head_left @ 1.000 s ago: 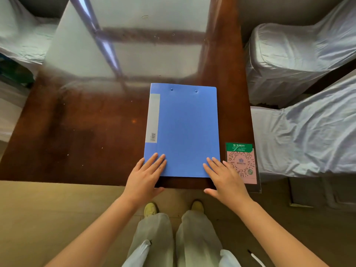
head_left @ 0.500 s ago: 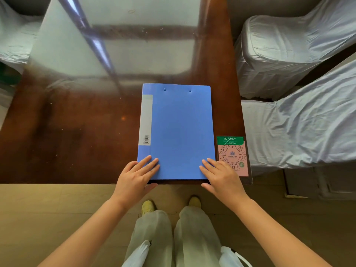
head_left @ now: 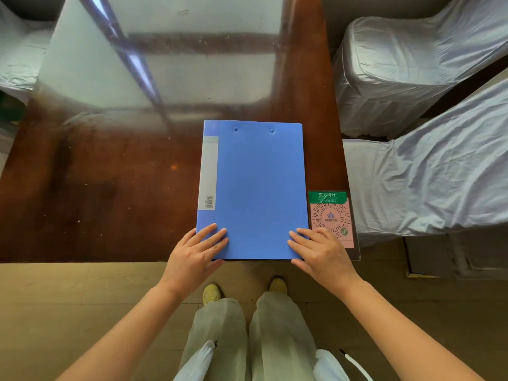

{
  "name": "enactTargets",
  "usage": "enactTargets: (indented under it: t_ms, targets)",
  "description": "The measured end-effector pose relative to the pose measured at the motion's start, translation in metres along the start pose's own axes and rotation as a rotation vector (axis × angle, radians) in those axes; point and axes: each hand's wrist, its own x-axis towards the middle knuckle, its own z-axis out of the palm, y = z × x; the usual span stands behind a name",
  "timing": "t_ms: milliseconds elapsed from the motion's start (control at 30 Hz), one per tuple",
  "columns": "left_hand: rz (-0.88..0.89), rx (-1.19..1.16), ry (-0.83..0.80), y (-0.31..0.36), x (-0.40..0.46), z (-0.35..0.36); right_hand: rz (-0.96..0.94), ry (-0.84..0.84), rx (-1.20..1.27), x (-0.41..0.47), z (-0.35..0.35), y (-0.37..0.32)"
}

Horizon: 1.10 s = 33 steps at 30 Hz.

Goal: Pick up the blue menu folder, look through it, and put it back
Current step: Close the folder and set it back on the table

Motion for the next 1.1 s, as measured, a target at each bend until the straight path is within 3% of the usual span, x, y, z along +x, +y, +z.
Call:
enactTargets:
  t_ms: [1100]
  targets:
    - [0.055,0.008,0.039,-0.0006,-0.0052,0.0075,-0.025,0.036,0.006,-0.0049,0.0016,0.0069]
